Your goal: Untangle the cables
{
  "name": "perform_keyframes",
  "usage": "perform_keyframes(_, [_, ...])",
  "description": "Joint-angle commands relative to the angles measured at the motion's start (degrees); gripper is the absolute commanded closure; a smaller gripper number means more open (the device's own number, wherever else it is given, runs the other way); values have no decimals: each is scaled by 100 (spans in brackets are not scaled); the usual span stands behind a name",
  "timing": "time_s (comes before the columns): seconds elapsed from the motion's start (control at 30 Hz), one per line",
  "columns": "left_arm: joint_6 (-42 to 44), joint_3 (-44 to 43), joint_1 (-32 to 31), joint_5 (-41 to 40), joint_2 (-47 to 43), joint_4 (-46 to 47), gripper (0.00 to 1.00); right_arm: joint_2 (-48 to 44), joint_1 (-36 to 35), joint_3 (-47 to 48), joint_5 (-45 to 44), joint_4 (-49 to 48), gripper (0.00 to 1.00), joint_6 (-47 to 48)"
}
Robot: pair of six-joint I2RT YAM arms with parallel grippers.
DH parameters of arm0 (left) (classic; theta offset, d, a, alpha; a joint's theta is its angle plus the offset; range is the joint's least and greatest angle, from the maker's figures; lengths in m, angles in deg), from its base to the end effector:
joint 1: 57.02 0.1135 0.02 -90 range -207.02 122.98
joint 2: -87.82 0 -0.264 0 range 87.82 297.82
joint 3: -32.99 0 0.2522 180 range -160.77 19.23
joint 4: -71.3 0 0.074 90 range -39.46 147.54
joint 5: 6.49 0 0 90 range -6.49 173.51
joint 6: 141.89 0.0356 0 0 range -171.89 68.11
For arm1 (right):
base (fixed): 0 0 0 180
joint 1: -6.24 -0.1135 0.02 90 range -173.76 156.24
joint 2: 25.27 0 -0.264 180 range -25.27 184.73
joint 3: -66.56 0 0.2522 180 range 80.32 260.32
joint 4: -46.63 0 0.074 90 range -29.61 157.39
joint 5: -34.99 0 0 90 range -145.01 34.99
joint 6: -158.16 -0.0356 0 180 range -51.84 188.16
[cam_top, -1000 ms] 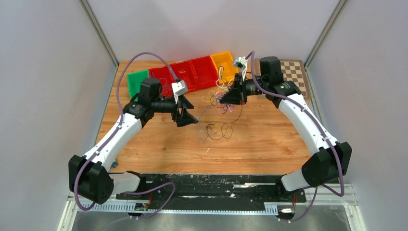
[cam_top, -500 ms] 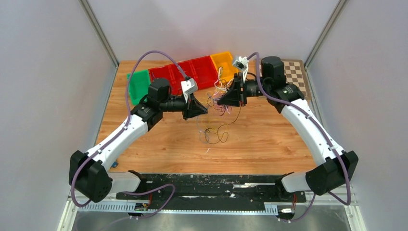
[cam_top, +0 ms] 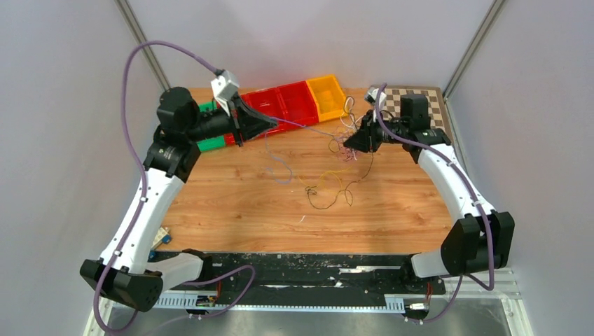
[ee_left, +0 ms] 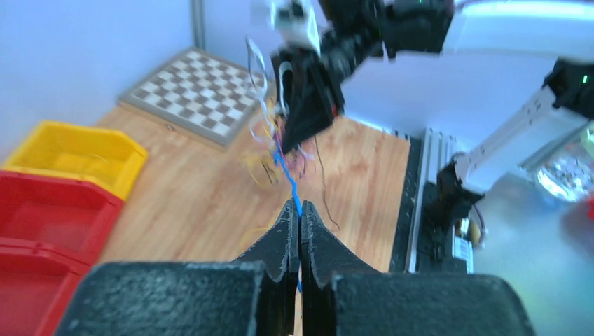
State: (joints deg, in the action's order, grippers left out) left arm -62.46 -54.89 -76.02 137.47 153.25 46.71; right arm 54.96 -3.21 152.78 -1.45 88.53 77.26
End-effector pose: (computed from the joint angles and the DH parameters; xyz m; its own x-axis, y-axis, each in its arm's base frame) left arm 0.2158 -0.1048 0.4464 -0.2100 -0.0418 -0.9768 0.9329 0.2905 -0.2130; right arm 0.2943 0.0780 0.3442 -0.4542 -0.1708 -0.8744 -0.8224 0.4577 0.3378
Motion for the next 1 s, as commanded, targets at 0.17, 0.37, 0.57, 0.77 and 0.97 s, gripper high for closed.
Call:
perform_keyframes(0.17, [-1974, -1784, 957, 88, 503, 992, 100, 503, 141, -686, -1418, 225, 87, 1815])
perform_keyframes(0.37, [-2551, -2806, 1772, -105, 1161, 1490, 100, 855, 613, -1040, -1772, 619, 88, 2467])
perform_keyframes(0.57, [-1571, -3087, 2002, -714, 1573, 628, 100, 748, 760, -980, -1542, 698, 88, 2307])
perform_keyframes(0.77, [-1065, -2841, 2116, -1260, 2156, 269, 100, 550, 757, -778, -1345, 796, 87, 2005])
perform_keyframes(0.97, [-1146, -2278, 2148, -1382, 2628, 445, 100, 327, 755, -674, -1339, 895, 87, 1806])
